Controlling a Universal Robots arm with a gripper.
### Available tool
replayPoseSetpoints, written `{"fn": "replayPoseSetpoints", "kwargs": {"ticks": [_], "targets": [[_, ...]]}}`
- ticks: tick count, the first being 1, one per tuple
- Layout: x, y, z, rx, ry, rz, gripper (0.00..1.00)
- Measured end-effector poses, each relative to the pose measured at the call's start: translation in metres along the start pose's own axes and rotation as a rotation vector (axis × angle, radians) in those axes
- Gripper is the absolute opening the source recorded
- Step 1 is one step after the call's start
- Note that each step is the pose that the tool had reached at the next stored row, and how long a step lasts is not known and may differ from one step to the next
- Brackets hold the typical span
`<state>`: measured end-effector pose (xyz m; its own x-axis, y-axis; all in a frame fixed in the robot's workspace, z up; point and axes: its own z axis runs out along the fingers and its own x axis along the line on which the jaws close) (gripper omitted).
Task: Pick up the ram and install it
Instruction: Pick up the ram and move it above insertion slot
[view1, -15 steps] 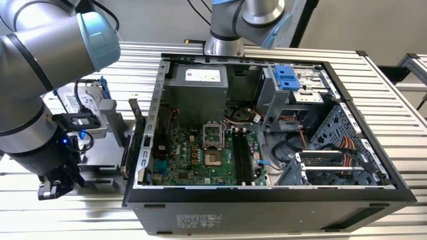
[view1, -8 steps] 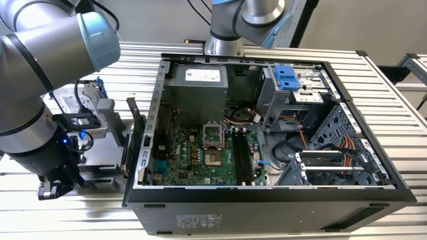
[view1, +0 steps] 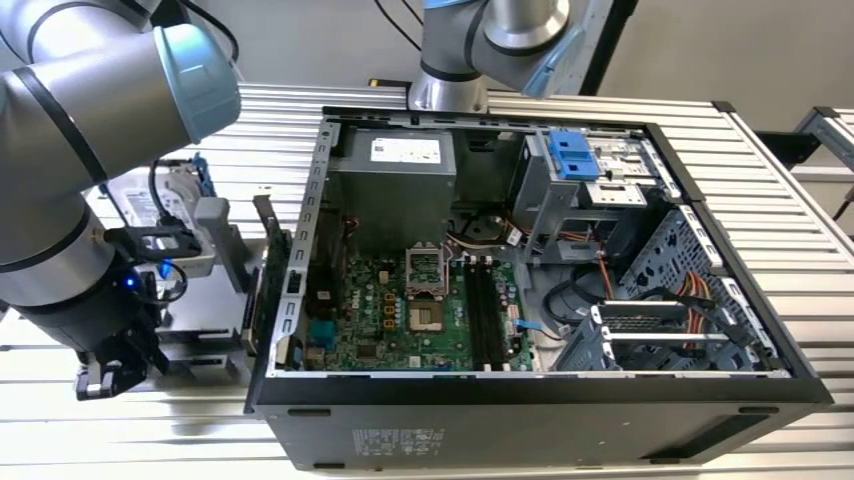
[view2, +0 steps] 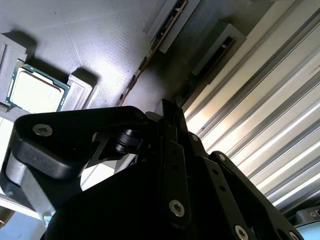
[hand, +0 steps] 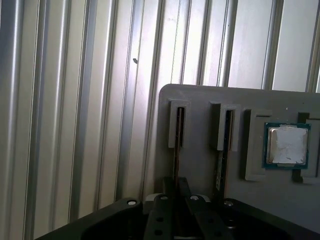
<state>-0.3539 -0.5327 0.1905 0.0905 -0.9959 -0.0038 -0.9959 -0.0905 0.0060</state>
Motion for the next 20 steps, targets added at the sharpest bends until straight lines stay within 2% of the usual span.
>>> {"fn": "replayPoseSetpoints", "kwargs": {"ticks": [9,13,20], "targets": [[-0.0001,-0.0001,-0.0011,0.0009,-0.0007,0.000,0.00],[-0.0001,0.0001,-0.0091,0.0001,-0.0001,0.000,0.00],[-0.0001,0.0002,-0.0176,0.0000,0.0000,0.001,0.00]]}}
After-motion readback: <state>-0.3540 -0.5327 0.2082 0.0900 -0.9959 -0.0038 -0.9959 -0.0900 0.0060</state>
